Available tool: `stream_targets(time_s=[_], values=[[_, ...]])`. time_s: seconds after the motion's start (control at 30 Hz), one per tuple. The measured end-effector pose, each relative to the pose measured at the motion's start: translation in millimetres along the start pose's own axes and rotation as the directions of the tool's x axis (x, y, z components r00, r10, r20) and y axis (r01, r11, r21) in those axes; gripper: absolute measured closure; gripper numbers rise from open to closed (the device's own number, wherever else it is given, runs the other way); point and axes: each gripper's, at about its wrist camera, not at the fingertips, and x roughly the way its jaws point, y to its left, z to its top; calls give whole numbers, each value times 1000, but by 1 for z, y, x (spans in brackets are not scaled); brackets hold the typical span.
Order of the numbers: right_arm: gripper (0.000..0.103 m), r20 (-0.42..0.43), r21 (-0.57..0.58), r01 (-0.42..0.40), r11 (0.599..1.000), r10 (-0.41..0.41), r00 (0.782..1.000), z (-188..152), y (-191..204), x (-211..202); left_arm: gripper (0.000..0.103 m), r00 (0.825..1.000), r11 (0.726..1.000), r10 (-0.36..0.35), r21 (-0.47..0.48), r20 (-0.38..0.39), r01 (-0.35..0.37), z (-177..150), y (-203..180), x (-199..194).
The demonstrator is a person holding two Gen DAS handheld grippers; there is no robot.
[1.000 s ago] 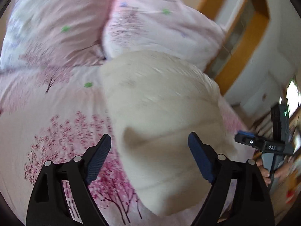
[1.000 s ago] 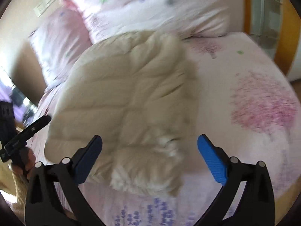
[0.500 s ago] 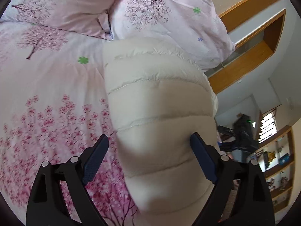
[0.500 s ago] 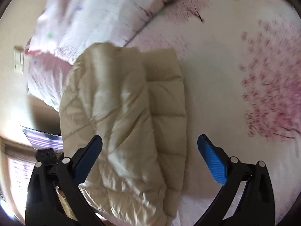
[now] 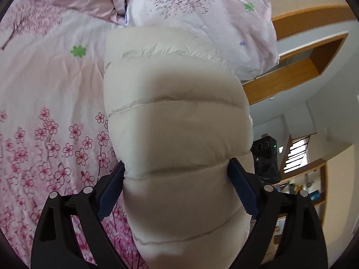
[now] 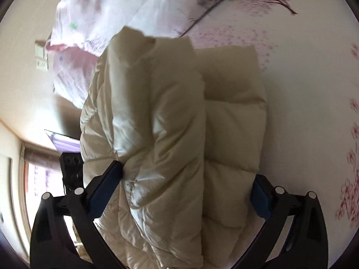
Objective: Fold large clothes
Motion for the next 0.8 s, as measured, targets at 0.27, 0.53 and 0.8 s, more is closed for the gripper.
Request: stream_targets(time_s=[0.27,0.53,0.8], values=[[53,-16,11,-134,991,134,991,-15,2,17,37,998,997,-69,-30,16,69,0,5,5],[77,61,-56,-146,988,149,987,-30,41,-4,61,991,993,-110,54,71,106,-6,-12,-24],[77,64,-157,-208,965,220,973,-13,104,28,62,977,994,-48,102,209,27,3,-11,-91]])
